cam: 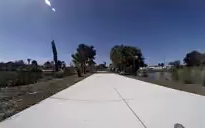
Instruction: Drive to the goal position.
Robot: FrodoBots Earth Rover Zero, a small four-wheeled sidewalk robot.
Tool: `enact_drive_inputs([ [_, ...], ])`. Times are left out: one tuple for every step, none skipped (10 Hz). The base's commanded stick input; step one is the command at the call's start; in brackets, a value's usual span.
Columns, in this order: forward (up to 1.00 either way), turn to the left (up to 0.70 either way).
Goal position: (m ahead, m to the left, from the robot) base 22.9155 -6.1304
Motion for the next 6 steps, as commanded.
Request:
enact_drive_inputs([
  [1.0,0.0],
  [1.0,0.0],
  [1.0,0.0],
  [1.0,0.0],
  [1.0,0.0],
  [1.0,0.0],
])
